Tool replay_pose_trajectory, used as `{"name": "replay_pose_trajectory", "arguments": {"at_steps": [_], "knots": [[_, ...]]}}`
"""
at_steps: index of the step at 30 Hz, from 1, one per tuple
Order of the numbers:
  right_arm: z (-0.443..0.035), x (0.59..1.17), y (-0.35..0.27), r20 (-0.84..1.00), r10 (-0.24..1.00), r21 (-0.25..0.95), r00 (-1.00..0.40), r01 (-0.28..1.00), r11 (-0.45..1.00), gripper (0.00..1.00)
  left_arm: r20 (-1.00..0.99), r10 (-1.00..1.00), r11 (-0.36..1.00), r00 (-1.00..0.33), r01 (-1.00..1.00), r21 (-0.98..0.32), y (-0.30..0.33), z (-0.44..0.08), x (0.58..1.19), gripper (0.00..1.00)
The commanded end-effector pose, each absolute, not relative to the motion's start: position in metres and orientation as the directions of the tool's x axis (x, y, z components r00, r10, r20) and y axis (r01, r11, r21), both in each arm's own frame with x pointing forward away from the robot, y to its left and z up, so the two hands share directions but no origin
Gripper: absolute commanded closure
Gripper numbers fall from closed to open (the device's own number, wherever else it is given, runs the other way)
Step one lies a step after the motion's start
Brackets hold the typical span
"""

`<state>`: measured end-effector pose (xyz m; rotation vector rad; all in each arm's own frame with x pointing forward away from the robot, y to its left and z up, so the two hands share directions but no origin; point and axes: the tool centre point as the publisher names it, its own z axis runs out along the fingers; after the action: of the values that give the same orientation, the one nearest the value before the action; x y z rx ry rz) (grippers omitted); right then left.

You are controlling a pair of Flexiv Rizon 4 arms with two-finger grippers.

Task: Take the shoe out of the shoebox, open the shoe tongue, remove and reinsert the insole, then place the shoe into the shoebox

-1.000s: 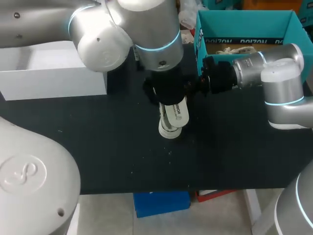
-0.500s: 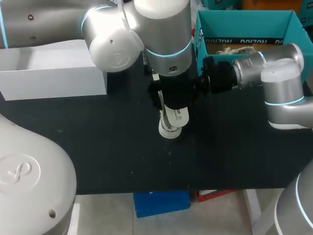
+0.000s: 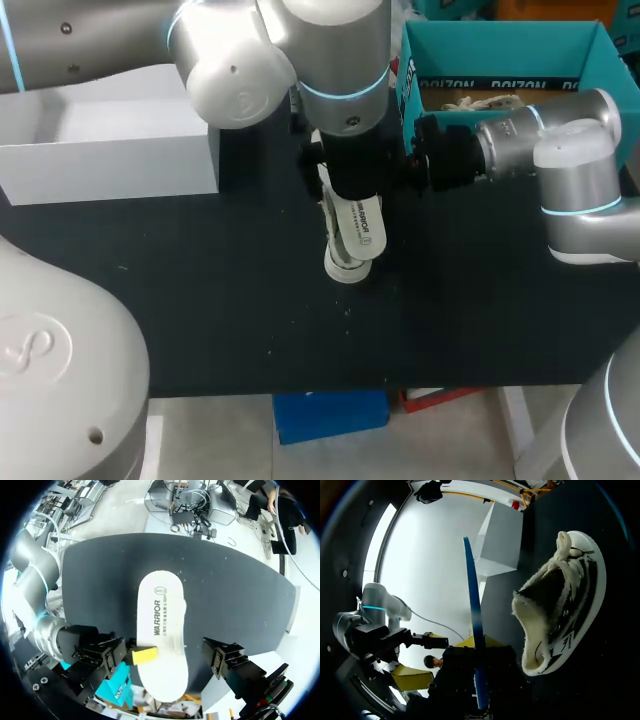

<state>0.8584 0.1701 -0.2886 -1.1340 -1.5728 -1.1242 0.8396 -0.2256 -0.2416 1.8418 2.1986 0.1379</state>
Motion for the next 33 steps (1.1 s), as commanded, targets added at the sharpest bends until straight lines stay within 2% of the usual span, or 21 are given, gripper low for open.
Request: {"name": "replay_pose_trajectory", "arguments": {"at_steps": [1, 23, 33], "knots": [[-0.289, 0.858, 0.171, 0.961, 0.186, 0.173, -0.206, 0.969, 0.177, 1.00, -0.133, 0.977, 0.196, -0.167, 0.947, 0.254, -0.222, -0.237, 0.851, 0.00], [-0.289, 0.858, 0.171, 0.961, 0.186, 0.173, -0.206, 0.969, 0.177, 1.00, -0.158, 0.957, 0.279, -0.242, 0.919, 0.278, -0.203, -0.230, 0.941, 0.00], [-0.289, 0.858, 0.171, 0.961, 0.186, 0.173, -0.206, 0.969, 0.177, 1.00, -0.164, 0.949, 0.305, -0.268, 0.913, 0.271, -0.200, -0.232, 0.948, 0.00]]}}
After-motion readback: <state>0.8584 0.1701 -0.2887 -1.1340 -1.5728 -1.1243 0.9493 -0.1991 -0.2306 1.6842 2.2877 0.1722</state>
